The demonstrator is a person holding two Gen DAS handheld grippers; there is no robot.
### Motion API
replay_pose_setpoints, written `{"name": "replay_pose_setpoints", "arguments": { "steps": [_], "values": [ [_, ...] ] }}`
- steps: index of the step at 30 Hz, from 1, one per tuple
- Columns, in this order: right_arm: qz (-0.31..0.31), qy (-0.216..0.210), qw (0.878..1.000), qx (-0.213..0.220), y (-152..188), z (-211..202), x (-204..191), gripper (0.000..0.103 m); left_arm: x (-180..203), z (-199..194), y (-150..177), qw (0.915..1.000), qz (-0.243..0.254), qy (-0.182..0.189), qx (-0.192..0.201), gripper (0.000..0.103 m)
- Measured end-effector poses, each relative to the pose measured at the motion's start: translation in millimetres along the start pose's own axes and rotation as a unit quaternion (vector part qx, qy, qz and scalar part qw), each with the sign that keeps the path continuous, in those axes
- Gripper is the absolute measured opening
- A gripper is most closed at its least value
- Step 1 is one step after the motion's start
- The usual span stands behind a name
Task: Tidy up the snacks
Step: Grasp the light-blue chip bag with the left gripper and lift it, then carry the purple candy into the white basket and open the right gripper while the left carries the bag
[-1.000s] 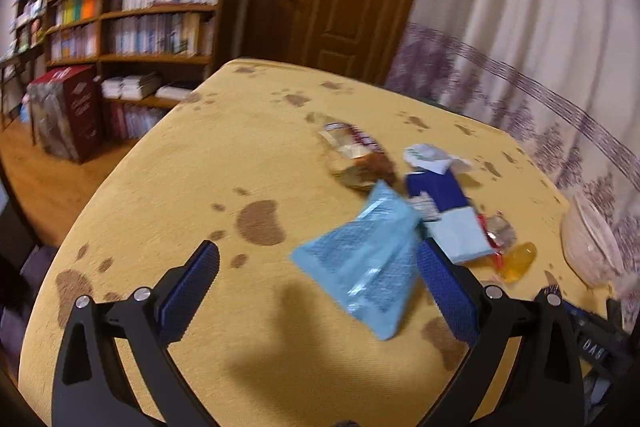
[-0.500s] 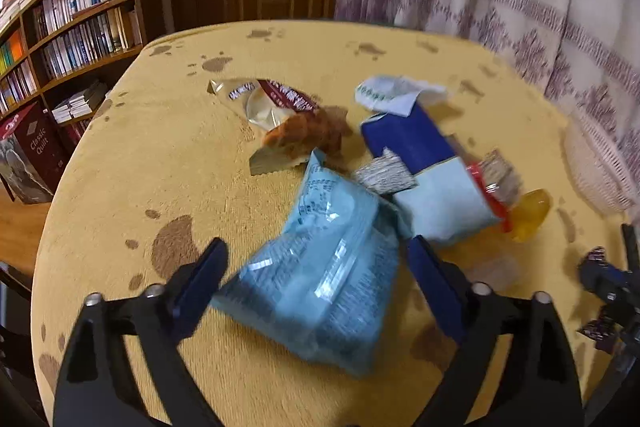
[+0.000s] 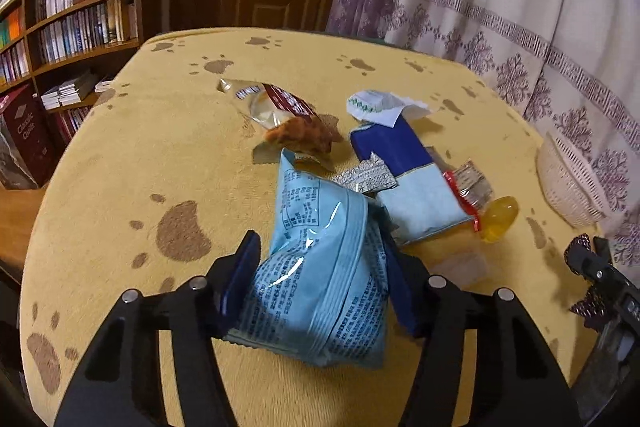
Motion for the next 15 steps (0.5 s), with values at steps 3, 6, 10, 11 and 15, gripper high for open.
{"name": "replay_pose_setpoints", "arguments": {
  "steps": [3, 6, 10, 11, 15],
  "values": [
    [0.009, 0.011, 1.000, 0.020, -12, -8, 11, 0.032, 3, -15, -1, 0.9998, -0.007, 0.000, 0.016, 0.060],
    [0.021, 0.031, 0.998, 0.041, -26, -16, 28, 0.032, 10, -26, -5, 0.9996, -0.007, 0.001, 0.028, 0.060],
    [0.048, 0.061, 0.995, 0.064, -45, -22, 61, 0.032, 24, -35, -9, 0.9993, 0.005, 0.005, 0.036, 0.060],
    [0.055, 0.070, 0.994, 0.071, -50, -22, 69, 0.032, 27, -36, -10, 0.9993, 0.007, 0.007, 0.037, 0.060],
    [0.082, 0.101, 0.988, 0.088, -74, -18, 105, 0.032, 42, -39, -13, 0.9991, 0.019, 0.013, 0.037, 0.060]
  ]
}}
Point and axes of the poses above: each gripper's, at about its wrist camera, not at the fingertips, and z roughly the way its jaws point, x to its right, y to its underside, the point moved 4 cm from there along z, roughly the way its jaws point, and after that the axes turned 12 degrees about y, right-handed, at the moved point
